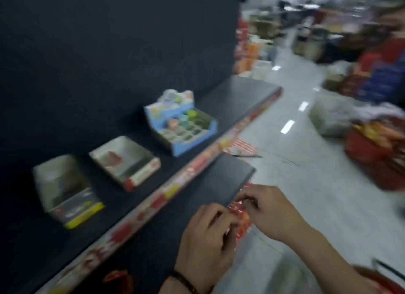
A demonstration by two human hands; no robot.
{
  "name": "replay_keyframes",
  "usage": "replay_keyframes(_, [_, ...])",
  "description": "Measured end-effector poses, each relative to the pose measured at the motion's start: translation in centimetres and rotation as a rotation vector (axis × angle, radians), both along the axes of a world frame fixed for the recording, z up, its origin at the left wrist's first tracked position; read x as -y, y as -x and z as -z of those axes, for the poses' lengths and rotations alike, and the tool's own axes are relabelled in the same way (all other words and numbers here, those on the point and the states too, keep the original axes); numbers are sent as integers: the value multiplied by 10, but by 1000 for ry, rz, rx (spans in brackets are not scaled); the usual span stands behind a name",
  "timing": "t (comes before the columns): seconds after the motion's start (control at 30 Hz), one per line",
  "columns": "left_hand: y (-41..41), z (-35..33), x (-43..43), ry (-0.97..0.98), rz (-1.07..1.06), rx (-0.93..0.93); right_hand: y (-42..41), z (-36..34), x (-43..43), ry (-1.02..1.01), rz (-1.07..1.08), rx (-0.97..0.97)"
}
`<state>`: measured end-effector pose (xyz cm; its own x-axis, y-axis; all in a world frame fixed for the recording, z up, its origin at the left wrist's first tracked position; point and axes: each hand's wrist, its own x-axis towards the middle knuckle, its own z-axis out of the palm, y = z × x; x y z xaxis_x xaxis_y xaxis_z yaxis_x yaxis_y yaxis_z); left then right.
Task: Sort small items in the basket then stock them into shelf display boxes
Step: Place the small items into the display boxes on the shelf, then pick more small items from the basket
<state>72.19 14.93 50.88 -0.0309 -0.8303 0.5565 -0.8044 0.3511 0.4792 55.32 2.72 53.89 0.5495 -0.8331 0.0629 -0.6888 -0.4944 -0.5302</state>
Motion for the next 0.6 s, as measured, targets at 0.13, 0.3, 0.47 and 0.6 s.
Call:
replay_keyframes(0.13, [93, 49, 29, -397, 317, 110, 144, 62, -32, -195, 336, -146])
replay_keyframes(0.3, [220, 92, 45, -690, 629, 317, 315, 122, -102, -408, 720, -236])
replay_keyframes(0.47, [342, 134, 57, -908, 746, 469, 443, 185, -181, -666, 1026, -177])
replay_keyframes(0.6, [444, 175, 67, -1042, 773, 548, 520, 230, -212, -776, 1076, -79])
